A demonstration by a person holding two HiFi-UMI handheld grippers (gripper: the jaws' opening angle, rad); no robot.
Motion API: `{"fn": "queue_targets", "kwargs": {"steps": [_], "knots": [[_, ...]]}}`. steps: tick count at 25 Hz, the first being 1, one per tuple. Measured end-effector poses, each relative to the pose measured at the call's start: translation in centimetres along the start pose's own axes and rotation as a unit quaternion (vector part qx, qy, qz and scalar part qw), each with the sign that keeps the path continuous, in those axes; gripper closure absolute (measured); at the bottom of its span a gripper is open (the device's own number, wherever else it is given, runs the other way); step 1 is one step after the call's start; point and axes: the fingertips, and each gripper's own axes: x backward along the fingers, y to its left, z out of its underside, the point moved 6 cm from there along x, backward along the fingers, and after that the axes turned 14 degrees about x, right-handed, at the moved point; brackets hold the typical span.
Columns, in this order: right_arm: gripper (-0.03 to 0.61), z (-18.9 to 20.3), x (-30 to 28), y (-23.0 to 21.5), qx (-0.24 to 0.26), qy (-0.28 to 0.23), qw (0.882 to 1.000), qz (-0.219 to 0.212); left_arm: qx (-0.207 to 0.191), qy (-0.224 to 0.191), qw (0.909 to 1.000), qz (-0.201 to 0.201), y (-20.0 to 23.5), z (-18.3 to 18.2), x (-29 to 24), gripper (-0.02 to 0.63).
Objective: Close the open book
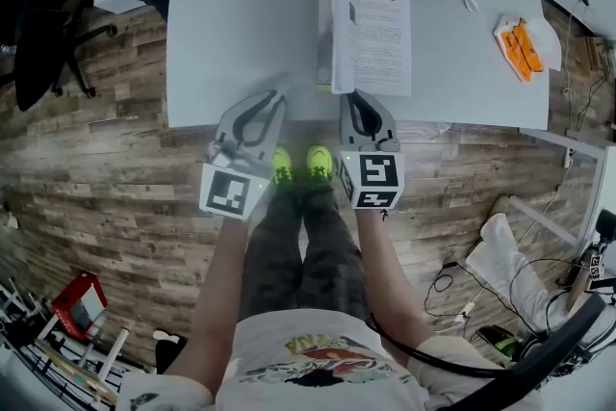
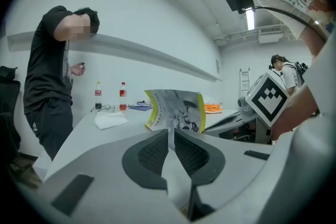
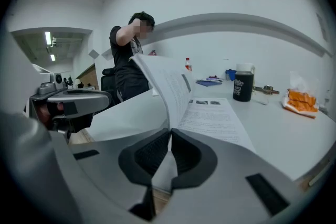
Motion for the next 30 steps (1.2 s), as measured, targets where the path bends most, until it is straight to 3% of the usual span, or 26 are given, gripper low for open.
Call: {"fn": "queue_targets", "kwargs": {"steps": [8,16,19,23,30], "knots": [[0.545,2.6,-1.1,-1.7,-0.055,0.062,0.997,-0.006,-0.006,0.007,0.9999,0.014,-1.2,-0.8,-1.6,0.598],[0.545,2.7,-0.5,-2.3,-0.133,0.067,0.988,-0.035,-0.006,0.012,0.9997,0.022,-2.6,-3.3,-1.6,0.598],[0.545,2.4,0.5,-2.6,-0.132,0.081,0.987,-0.037,0.016,0.015,0.9995,0.023,-3.1,-4.2,-1.3,0.598],[0.546,2.2,2.6,-3.2,-0.124,0.087,0.988,-0.045,0.013,0.040,0.9986,0.032,-3.9,-4.5,-0.5,0.598],[0.545,-2.4,5.6,-3.4,-0.080,0.022,0.992,-0.091,0.027,0.036,0.9983,0.038,-5.8,-7.9,0.3,0.598]]}}
